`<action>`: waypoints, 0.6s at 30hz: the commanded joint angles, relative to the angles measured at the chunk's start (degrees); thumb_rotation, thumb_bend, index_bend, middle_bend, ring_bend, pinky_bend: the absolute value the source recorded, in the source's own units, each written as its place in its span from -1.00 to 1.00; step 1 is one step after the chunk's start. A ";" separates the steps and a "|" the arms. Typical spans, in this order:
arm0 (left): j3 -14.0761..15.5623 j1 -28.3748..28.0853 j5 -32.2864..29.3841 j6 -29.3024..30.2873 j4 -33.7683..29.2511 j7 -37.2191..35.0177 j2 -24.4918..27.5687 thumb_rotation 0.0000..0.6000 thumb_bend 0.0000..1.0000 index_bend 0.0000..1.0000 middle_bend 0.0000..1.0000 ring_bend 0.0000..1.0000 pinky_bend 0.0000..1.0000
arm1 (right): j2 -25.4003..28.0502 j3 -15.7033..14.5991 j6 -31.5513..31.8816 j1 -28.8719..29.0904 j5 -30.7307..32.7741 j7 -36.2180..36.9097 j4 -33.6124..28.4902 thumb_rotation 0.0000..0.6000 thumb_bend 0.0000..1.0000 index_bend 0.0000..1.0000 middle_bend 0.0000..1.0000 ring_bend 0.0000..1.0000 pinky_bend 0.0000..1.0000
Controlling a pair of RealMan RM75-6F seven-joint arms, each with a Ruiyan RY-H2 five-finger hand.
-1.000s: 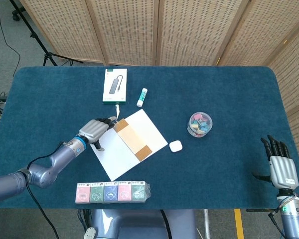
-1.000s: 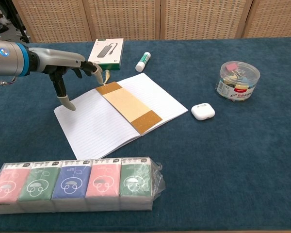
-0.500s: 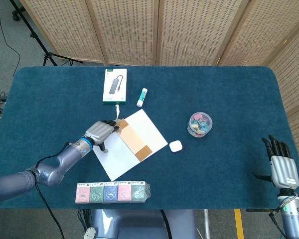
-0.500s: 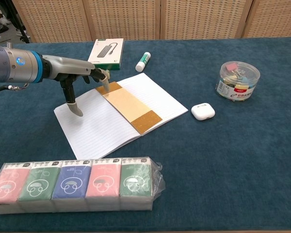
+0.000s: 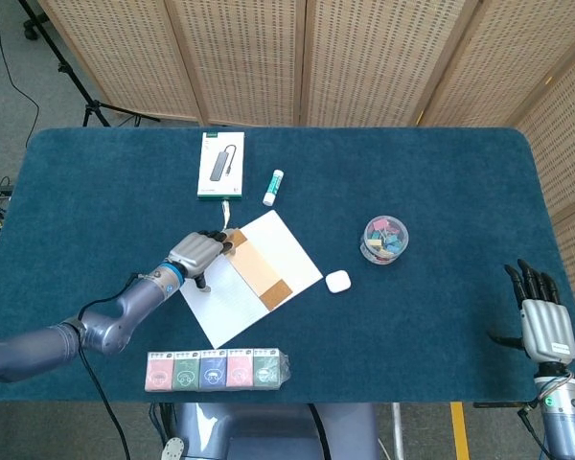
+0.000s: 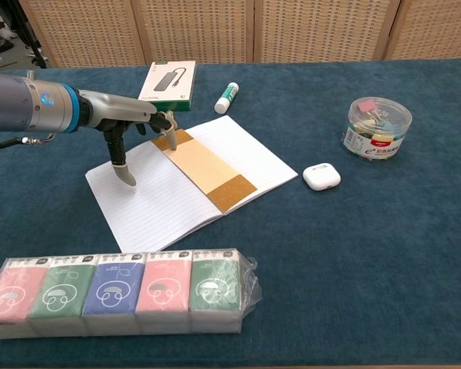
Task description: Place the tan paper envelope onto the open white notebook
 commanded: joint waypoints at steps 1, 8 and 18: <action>0.37 -0.39 -1.06 0.02 0.46 0.36 -0.16 1.00 -0.76 -0.49 -0.88 -0.77 -0.66 | 0.02 0.00 -0.03 -0.01 0.03 0.06 0.03 1.00 -1.00 -1.00 -1.00 -1.00 -1.00; 0.75 -0.84 -2.20 0.45 1.02 0.61 -0.51 1.00 -0.76 -0.49 -0.88 -0.77 -0.66 | 0.02 -0.03 -0.11 0.01 0.02 0.06 0.06 1.00 -1.00 -1.00 -1.00 -1.00 -1.00; 1.01 -1.69 -1.25 0.45 0.24 0.97 -0.76 1.00 -0.76 -0.48 -0.88 -0.77 -0.66 | 0.01 0.02 -0.05 -0.03 0.11 0.02 0.05 1.00 -1.00 -1.00 -1.00 -1.00 -1.00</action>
